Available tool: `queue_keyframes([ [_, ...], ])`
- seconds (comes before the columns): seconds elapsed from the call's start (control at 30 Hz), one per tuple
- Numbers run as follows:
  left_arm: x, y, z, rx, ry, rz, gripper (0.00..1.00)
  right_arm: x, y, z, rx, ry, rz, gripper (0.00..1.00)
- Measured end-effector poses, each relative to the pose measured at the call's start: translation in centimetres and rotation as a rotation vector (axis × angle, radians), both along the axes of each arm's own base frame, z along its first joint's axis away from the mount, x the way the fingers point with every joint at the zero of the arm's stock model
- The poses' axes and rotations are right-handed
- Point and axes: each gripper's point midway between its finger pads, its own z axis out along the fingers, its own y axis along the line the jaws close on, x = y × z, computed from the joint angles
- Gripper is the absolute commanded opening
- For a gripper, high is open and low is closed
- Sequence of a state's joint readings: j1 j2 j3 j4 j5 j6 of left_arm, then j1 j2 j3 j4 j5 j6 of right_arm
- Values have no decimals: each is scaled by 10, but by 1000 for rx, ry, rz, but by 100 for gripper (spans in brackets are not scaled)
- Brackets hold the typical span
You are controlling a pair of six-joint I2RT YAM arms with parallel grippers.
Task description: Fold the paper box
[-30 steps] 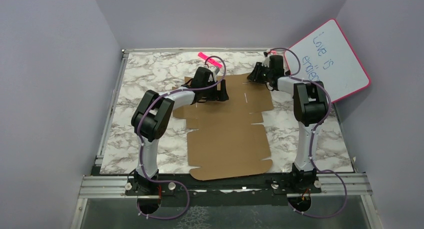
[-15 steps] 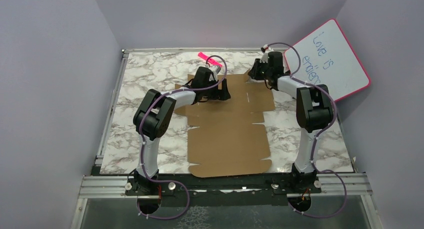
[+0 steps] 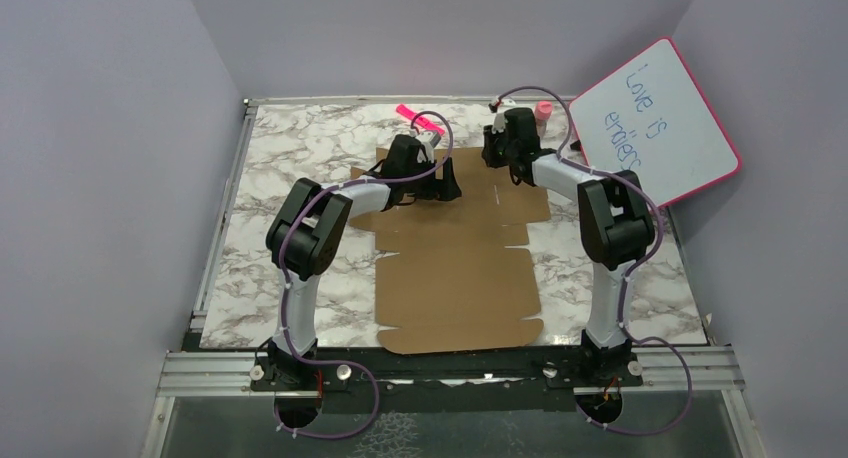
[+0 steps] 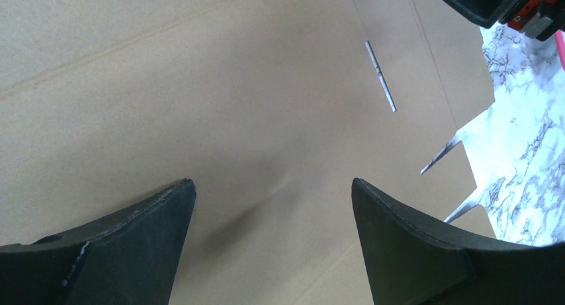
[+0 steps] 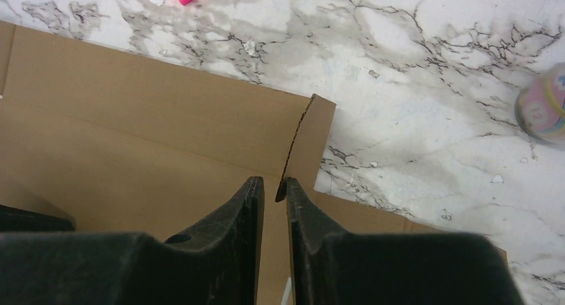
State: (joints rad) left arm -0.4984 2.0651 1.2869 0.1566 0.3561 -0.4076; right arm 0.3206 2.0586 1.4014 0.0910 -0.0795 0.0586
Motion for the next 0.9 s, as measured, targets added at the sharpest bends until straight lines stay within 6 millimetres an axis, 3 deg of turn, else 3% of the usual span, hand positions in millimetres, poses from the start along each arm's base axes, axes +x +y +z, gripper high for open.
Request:
queue_keyframes([
  [0.27,0,0,0,-4,-7,-1,89,-3,-10,1,-60,8,-25,37],
  [0.5,1,0,0,-6,-12,-1,89,-14,-28,41,-71,-35,-69,49],
  [0.7,0,0,0,-5,-20,-4,89,-39,-76,55,-46,-31,-159,56],
  [0.9,-2,1,0,-2,-29,-10,89,-72,-131,23,71,89,-265,63],
])
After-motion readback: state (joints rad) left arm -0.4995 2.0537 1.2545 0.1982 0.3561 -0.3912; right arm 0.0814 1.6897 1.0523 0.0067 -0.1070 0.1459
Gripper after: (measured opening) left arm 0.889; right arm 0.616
